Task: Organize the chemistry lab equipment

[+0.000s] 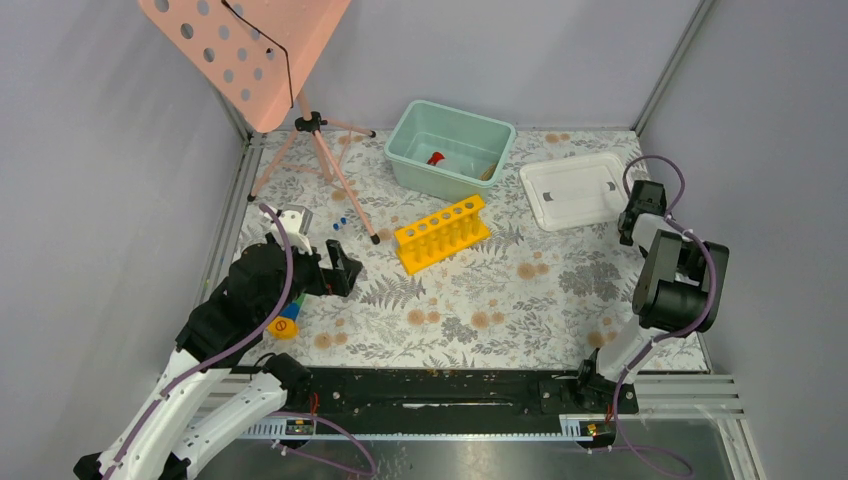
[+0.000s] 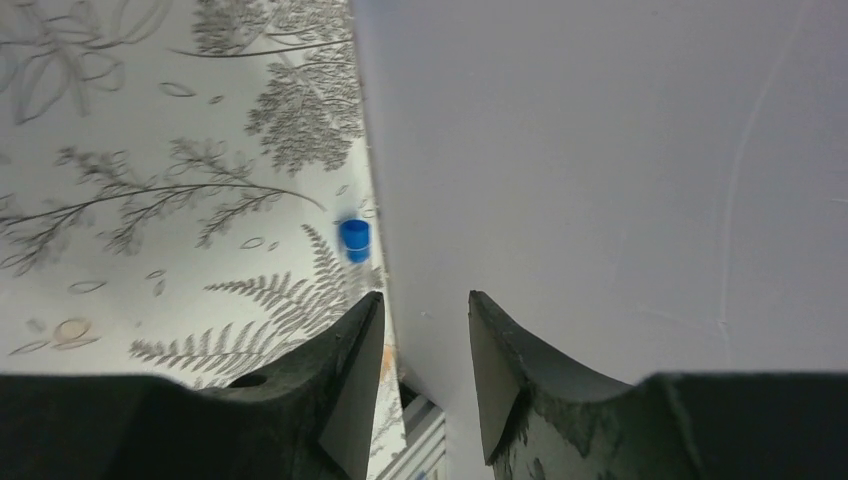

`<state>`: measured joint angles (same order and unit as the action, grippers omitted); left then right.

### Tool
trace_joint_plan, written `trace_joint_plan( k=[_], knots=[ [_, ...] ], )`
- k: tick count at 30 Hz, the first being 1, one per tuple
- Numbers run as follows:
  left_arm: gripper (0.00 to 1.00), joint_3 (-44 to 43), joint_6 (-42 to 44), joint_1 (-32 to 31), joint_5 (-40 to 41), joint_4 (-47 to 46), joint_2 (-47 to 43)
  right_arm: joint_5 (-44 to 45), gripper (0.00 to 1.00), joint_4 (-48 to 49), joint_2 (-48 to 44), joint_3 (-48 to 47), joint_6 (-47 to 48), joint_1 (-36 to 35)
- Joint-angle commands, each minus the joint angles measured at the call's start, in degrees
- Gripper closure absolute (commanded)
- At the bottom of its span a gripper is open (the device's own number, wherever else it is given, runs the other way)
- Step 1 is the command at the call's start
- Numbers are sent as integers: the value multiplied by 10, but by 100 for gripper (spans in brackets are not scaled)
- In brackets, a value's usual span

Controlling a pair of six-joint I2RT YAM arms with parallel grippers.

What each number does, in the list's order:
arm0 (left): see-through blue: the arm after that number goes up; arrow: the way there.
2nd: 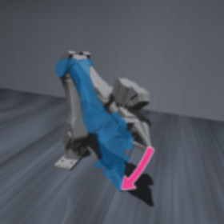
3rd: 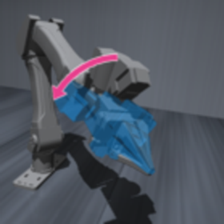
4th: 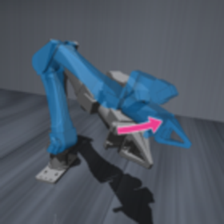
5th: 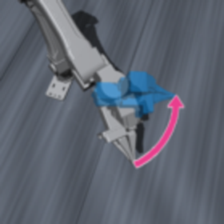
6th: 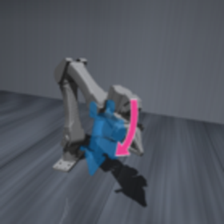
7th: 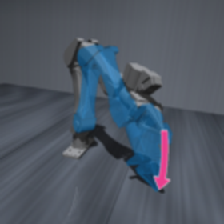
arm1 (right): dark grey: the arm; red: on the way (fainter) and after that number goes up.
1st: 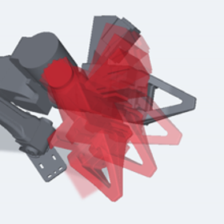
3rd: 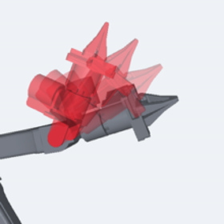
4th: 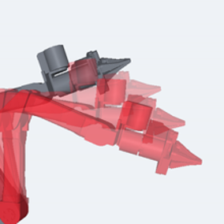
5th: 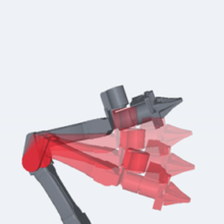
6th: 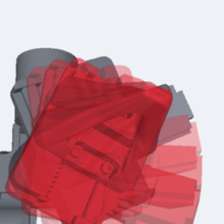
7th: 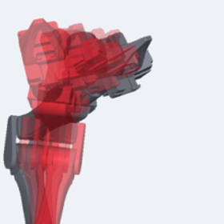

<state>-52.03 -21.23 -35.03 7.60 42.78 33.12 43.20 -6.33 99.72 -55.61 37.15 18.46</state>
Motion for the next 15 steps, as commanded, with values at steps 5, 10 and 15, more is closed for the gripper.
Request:
trace_joint_plan(
  k=[5,10,15],
  knots=[
    [1,-8,2,-2,19,-26,-9,-116,57,-97,-41,-4,-38,14],
    [1,-7,2,-4,20,-26,-14,-150,57,-135,-37,-14,-52,24],
    [1,-7,2,-4,21,-25,-15,-192,57,-184,-12,-39,-68,34]
  ],
)
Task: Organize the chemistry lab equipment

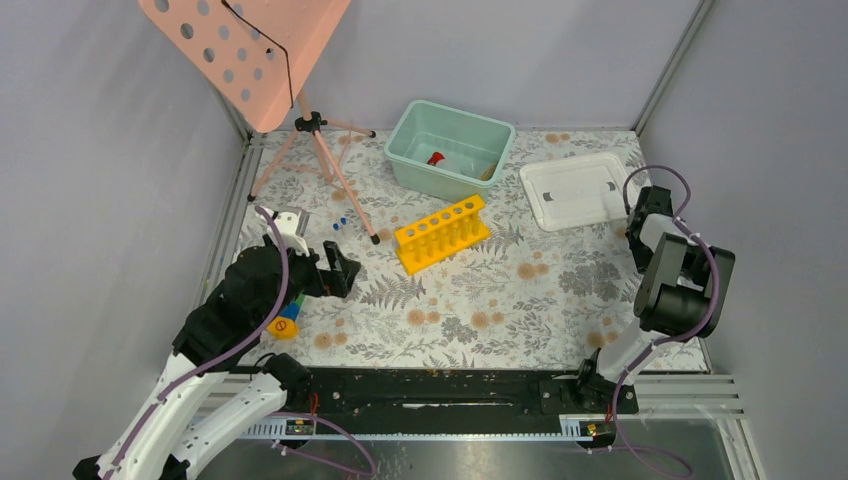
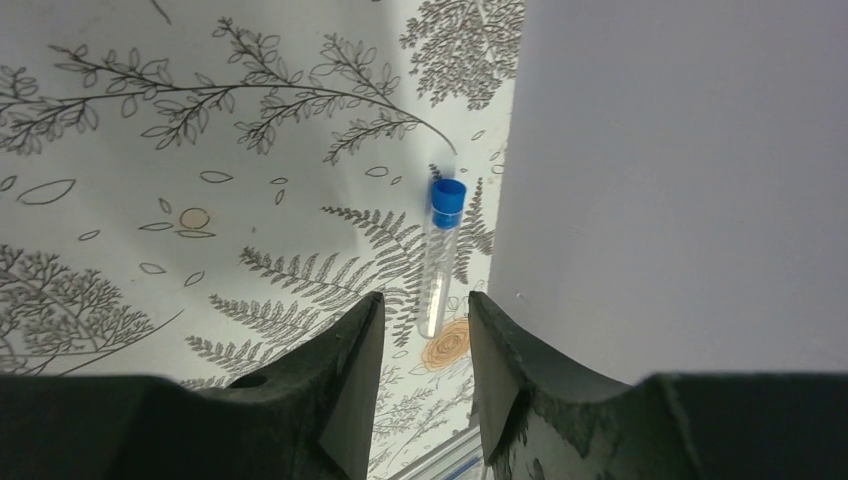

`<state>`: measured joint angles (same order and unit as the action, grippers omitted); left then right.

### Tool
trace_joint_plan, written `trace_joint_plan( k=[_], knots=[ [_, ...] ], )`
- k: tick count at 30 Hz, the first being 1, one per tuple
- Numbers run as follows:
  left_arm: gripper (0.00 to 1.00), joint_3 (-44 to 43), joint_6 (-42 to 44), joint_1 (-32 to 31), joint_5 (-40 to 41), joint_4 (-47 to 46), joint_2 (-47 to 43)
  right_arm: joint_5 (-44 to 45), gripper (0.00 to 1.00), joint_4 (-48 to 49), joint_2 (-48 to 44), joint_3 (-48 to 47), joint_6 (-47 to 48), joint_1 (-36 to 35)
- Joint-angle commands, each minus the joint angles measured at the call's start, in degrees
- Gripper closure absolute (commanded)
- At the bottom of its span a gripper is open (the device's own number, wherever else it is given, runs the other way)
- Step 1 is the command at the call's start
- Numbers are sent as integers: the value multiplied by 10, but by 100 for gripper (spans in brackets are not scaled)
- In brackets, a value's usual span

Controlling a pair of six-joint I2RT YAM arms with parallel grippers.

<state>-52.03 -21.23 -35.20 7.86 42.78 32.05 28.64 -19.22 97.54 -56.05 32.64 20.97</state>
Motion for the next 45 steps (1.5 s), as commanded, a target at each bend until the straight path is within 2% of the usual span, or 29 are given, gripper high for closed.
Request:
trace_joint_plan(
  k=[1,11,18,27,31,36,38,42,45],
  knots=[
    [1,-7,2,-3,19,-25,-5,-51,57,-65,16,-39,-28,10],
    [1,-8,3,-3,26,-24,-1,-37,55,-56,51,-49,-43,29],
    [1,-9,4,-3,26,-23,4,-75,52,-50,53,-59,-41,62],
    [1,-11,6,-3,33,-21,12,-170,47,-130,123,-106,-42,76],
    [1,-11,7,-3,41,-20,13,-232,58,-151,139,-98,-13,78],
    [1,-11,8,-3,54,-19,11,-284,60,-198,168,-129,-9,78],
    [1,-11,9,-2,57,-19,10,-306,64,-213,177,-139,-5,77],
    [1,-12,8,-2,59,-19,12,-292,69,-204,180,-130,-3,78],
    [1,-13,9,-2,57,-19,14,-305,77,-205,183,-133,-7,78]
  ],
)
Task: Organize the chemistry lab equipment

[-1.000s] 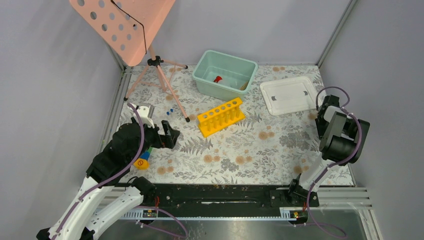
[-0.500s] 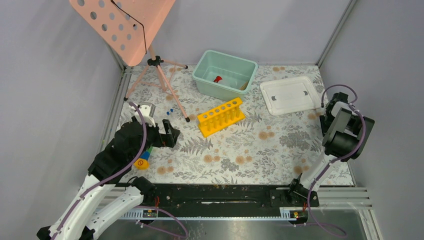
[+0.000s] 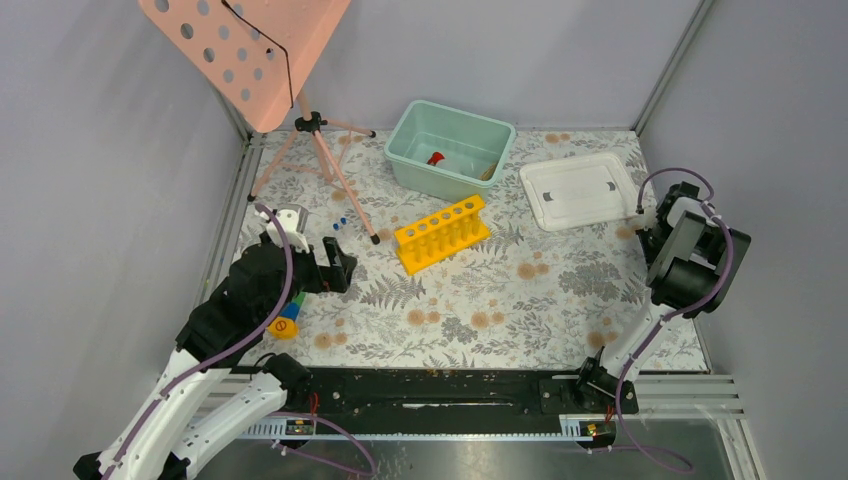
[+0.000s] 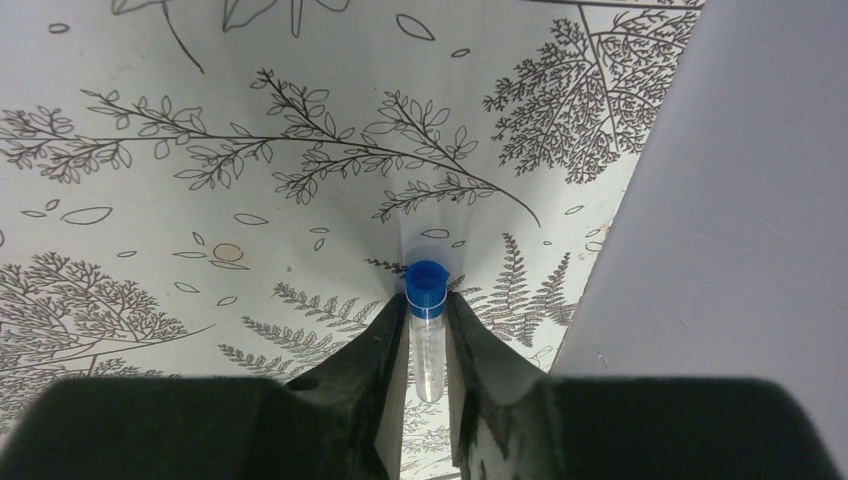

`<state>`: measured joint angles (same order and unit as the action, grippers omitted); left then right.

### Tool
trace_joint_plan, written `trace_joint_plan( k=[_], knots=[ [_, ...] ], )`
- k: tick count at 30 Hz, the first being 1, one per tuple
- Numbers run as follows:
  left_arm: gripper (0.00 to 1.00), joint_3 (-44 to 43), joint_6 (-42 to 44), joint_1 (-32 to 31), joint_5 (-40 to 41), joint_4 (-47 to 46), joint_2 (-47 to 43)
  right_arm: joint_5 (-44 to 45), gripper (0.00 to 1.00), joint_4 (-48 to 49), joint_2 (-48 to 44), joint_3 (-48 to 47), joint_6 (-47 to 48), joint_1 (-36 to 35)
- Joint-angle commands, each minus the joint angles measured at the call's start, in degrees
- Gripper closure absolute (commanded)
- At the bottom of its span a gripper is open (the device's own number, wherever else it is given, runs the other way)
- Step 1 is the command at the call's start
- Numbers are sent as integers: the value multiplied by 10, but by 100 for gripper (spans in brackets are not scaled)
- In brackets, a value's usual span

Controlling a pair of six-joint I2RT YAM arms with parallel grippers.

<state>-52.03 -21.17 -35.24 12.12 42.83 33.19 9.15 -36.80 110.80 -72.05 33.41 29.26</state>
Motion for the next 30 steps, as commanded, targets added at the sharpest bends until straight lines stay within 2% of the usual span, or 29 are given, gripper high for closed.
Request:
trace_joint_plan(
  k=[1,3,6,15,19,24,27,30],
  knots=[
    [1,-12,9,-2,13,-20,3,-115,79,-30,49,27,-17,-5],
    [1,-13,10,-2,9,-20,1,-125,87,-30,41,28,-19,-6],
    [1,-12,11,-2,10,-20,-4,-147,92,-28,17,28,-22,-6],
    [1,-12,7,2,18,-16,-14,-201,92,-25,-73,4,-110,-13],
    [1,-8,7,2,18,-17,-24,-195,94,-28,-91,-22,-195,-26],
    [1,-4,11,2,10,-23,-27,-204,93,-27,-127,-49,-311,-83],
    [1,-2,13,2,3,-51,-19,-236,93,35,-183,-16,-351,-142],
    [1,0,13,2,-7,-27,-7,-302,91,88,-234,19,-370,-215]
  ],
)
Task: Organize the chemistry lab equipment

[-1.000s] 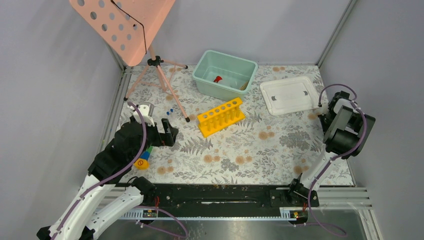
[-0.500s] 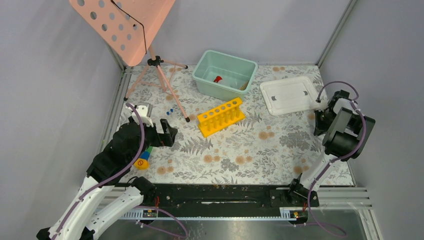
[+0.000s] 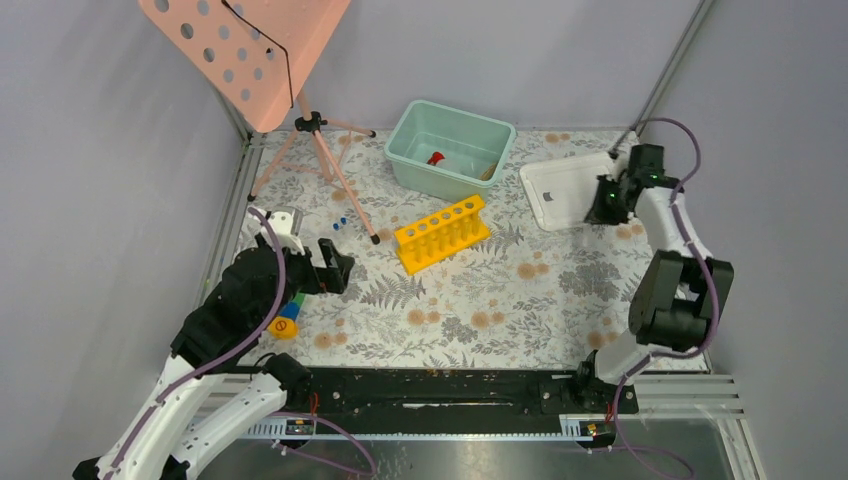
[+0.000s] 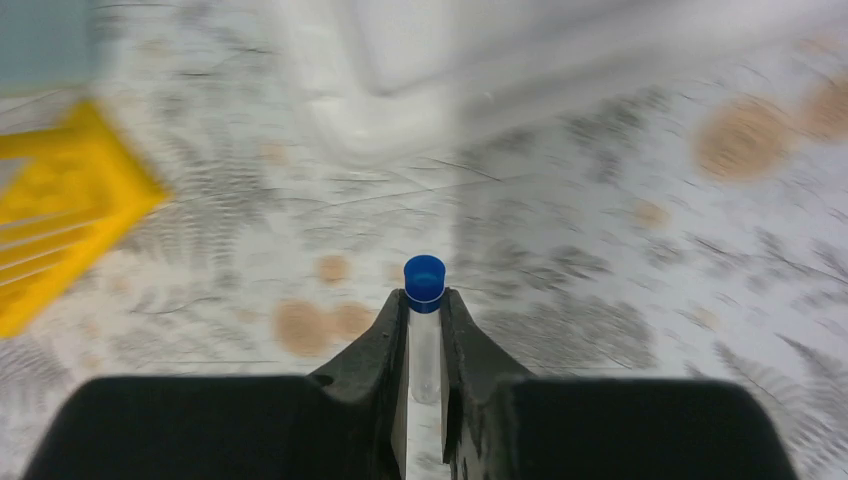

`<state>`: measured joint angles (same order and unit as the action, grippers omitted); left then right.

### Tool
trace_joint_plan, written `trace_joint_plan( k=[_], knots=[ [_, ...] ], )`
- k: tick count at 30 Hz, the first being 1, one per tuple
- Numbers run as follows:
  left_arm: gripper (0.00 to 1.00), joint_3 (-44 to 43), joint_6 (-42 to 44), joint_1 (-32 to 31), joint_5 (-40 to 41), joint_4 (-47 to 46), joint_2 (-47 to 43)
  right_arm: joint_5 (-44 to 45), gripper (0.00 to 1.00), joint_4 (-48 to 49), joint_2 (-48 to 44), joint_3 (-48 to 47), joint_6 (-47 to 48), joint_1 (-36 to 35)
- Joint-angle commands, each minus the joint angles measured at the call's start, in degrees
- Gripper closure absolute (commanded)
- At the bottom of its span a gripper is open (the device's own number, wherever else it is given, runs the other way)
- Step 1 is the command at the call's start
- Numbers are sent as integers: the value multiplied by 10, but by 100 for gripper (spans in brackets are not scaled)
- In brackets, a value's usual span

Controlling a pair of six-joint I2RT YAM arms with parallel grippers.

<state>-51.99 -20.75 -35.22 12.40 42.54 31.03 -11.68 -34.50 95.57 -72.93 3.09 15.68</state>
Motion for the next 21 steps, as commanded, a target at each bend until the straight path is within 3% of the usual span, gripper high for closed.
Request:
trace_joint_plan(
  k=[1,8,16,21],
  knots=[
    [1,0,10,2,-18,-26,19,-110,91,78,-101,40,-71,-108],
    [1,-19,9,1,-102,-40,53,-209,91,217,-247,141,-94,-285],
    [5,-107,37,1,-296,-47,140,-346,91,402,-403,222,-140,-388],
    [7,-156,23,1,-366,-67,185,-353,89,382,-429,237,-118,-462]
  ],
)
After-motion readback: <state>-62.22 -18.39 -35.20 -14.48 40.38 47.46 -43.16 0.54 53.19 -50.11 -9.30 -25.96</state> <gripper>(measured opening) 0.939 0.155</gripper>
